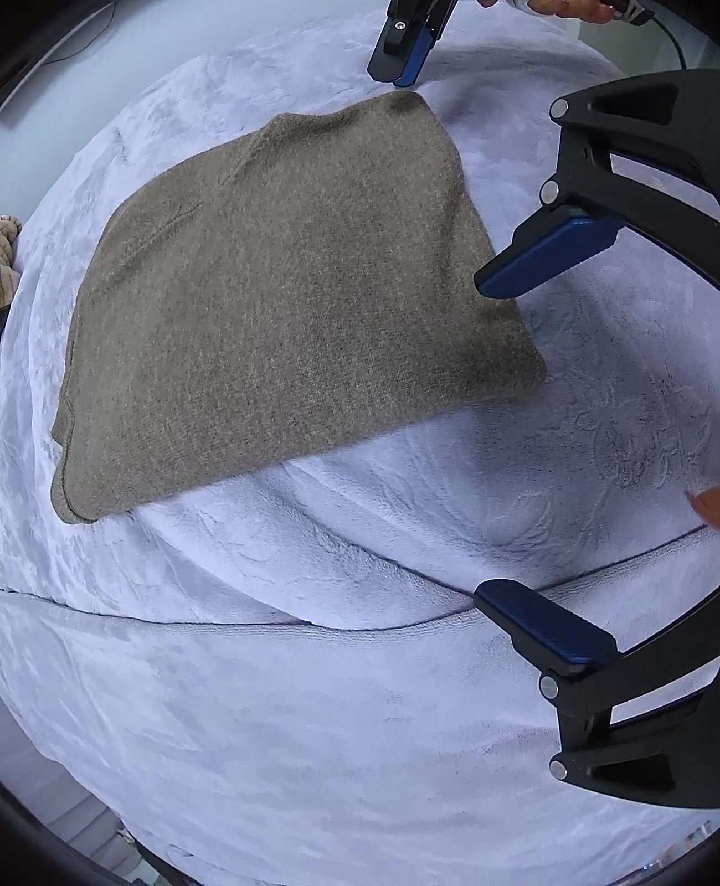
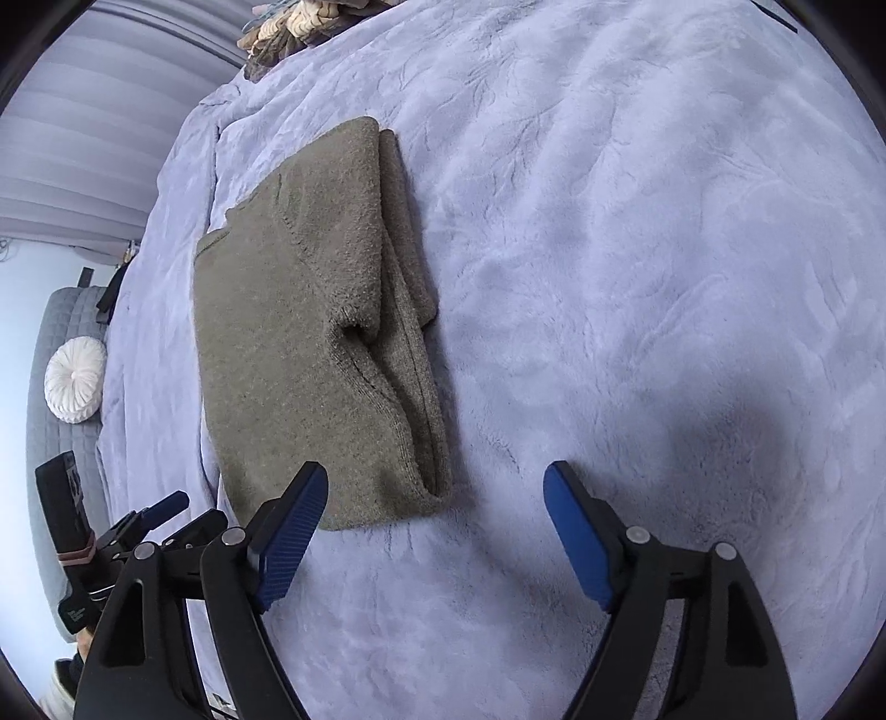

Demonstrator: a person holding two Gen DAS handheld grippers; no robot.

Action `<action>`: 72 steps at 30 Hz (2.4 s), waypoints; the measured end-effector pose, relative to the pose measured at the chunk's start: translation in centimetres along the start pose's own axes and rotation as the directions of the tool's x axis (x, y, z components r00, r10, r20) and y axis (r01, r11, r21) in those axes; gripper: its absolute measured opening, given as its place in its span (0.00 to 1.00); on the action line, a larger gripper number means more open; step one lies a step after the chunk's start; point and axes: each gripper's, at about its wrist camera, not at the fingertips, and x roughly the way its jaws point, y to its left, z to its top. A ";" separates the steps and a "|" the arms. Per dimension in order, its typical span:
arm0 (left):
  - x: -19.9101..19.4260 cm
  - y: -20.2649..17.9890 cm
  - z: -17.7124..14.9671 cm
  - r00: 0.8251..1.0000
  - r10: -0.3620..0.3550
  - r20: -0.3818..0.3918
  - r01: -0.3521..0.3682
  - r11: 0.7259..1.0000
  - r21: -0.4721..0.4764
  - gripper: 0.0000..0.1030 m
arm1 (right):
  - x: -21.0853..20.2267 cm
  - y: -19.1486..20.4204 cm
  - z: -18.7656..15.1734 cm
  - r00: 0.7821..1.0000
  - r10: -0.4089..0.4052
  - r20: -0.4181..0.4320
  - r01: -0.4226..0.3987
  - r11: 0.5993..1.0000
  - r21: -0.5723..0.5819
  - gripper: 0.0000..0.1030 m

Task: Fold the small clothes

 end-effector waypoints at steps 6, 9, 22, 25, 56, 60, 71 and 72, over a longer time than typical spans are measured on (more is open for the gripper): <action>1.3 1.1 0.7 0.998 -0.033 -0.046 0.033 0.999 -0.005 0.99 | 0.3 0.1 0.9 1.000 0.021 -0.016 -0.021 1.000 -0.009 0.80; 1.0 1.9 1.0 0.998 -0.055 -0.017 0.054 0.998 -0.039 0.99 | 0.5 0.0 1.6 0.999 0.028 -0.023 -0.029 0.999 -0.016 0.80; 0.5 5.0 6.8 0.990 -0.098 0.100 0.117 0.973 -0.199 0.99 | 1.5 1.0 5.0 0.996 0.087 -0.036 -0.088 0.996 -0.028 0.80; 1.6 3.3 7.9 0.989 -0.111 0.094 0.129 0.969 -0.212 0.99 | 2.0 1.5 6.0 0.994 0.103 -0.040 -0.104 0.994 -0.035 0.80; 7.1 -0.2 13.4 0.951 -0.295 0.090 0.308 0.921 -0.236 0.99 | 9.1 1.5 13.1 0.915 0.349 -0.204 -0.360 0.933 -0.022 0.76; 7.5 -0.1 13.7 0.945 -0.316 0.084 0.327 0.913 -0.243 0.99 | 10.6 2.7 13.2 0.898 0.376 -0.229 -0.392 0.919 -0.030 0.76; 6.0 0.6 12.4 0.939 -0.326 0.111 0.342 0.919 -0.195 0.71 | 11.3 3.4 12.8 0.886 0.399 -0.236 -0.400 0.915 0.044 0.35; 5.7 0.8 12.3 0.935 -0.336 0.115 0.353 0.916 -0.190 0.61 | 11.1 3.6 12.6 0.878 0.419 -0.231 -0.419 0.907 0.055 0.35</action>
